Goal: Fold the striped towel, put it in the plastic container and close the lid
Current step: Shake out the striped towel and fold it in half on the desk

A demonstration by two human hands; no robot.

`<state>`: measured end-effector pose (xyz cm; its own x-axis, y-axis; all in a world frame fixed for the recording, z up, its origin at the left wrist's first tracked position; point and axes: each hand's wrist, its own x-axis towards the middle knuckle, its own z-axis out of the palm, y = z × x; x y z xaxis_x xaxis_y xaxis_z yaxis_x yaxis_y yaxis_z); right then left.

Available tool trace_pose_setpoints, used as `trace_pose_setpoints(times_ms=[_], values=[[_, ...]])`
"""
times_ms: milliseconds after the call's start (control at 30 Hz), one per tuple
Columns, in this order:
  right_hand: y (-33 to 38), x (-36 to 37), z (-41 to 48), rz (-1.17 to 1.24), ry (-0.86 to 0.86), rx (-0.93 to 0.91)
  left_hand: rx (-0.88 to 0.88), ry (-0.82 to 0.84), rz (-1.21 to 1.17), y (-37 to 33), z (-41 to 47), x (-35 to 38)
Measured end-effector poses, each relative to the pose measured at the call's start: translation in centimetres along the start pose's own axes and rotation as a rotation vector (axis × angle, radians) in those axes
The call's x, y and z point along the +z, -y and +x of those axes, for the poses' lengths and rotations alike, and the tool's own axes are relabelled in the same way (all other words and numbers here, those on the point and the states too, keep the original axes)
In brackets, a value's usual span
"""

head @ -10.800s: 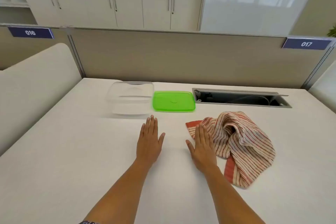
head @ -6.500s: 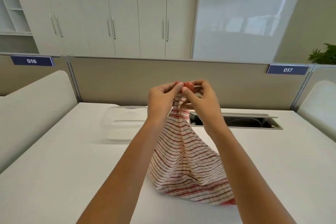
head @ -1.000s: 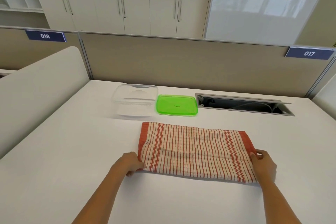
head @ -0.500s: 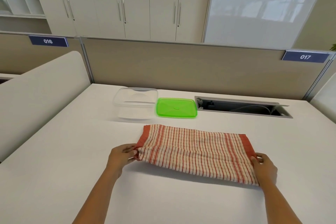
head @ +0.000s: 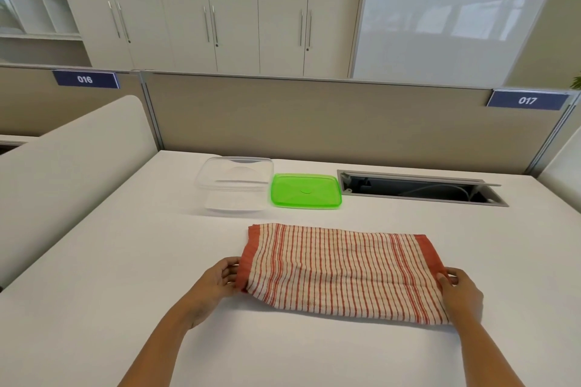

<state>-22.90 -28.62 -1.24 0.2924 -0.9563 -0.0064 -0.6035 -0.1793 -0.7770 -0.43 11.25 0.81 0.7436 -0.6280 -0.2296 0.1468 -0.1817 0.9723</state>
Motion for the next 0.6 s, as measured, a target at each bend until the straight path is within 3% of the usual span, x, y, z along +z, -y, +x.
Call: trace_pose_setpoints(times_ms=[133,233,300,600], values=[[0.0,0.1,0.0,0.001,0.004,0.005,-0.056,-0.013,0.085,0.4,0.1,0.4],[0.0,0.0,-0.1,0.001,0.004,0.006,-0.138,0.159,0.152,0.4,-0.2,-0.4],[0.0,0.0,-0.1,0.003,0.006,0.006,-0.141,0.185,0.231,0.2,-0.4,-0.3],[0.2,-0.2,-0.4,-0.001,0.014,0.006,0.033,-0.206,0.309,0.2,0.9,2.1]])
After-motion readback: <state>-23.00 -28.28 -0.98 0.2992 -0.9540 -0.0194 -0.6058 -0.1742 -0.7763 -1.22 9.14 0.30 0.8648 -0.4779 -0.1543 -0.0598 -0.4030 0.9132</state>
